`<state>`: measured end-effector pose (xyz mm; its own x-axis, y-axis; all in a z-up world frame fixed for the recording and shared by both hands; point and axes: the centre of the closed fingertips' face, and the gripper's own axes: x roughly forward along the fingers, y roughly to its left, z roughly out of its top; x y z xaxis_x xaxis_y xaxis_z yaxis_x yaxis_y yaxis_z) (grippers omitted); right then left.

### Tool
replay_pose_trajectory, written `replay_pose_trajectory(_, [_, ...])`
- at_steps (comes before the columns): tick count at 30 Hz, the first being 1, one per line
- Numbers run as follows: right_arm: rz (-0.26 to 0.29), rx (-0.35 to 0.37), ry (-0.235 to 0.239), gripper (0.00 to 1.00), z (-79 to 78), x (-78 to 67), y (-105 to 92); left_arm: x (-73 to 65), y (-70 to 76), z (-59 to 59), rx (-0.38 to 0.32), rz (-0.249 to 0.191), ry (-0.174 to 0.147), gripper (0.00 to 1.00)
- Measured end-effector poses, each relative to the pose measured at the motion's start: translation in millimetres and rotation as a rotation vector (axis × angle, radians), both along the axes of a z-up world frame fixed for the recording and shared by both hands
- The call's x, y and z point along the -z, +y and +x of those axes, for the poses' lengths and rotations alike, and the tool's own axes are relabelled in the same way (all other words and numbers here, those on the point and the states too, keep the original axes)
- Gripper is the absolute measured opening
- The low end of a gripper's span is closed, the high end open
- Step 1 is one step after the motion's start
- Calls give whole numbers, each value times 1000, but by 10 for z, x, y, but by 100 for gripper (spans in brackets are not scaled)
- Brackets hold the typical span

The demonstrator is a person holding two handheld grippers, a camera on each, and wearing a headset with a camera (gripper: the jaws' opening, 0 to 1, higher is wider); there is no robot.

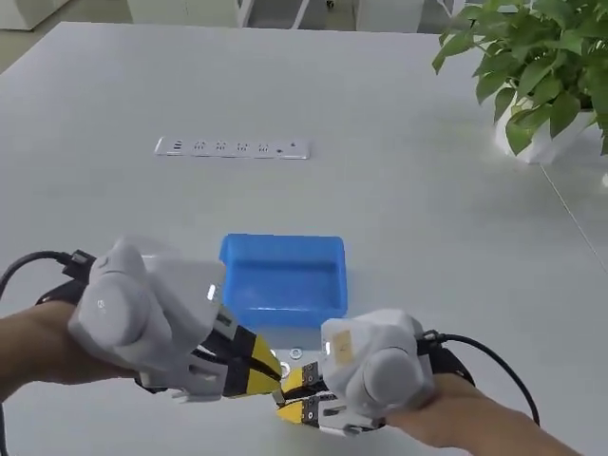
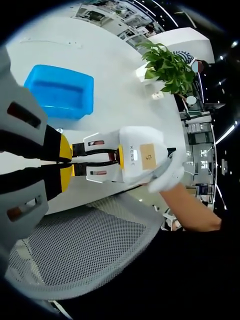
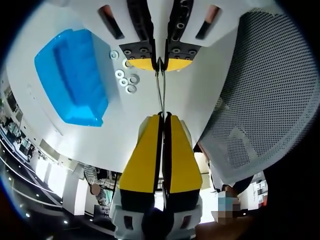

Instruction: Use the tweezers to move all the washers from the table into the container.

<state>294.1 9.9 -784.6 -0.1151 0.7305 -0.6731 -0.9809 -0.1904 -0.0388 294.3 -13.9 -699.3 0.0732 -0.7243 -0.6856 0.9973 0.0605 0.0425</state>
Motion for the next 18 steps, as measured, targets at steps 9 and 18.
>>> replay_pose_trajectory(9, [-2,-8,-22,12,21,-6,-1,-2,13,-5,18,15,-7,5])
replay_pose_trajectory(18, [6,-7,-32,12,70,-33,27,-30,21,32,27,28,-18,5])
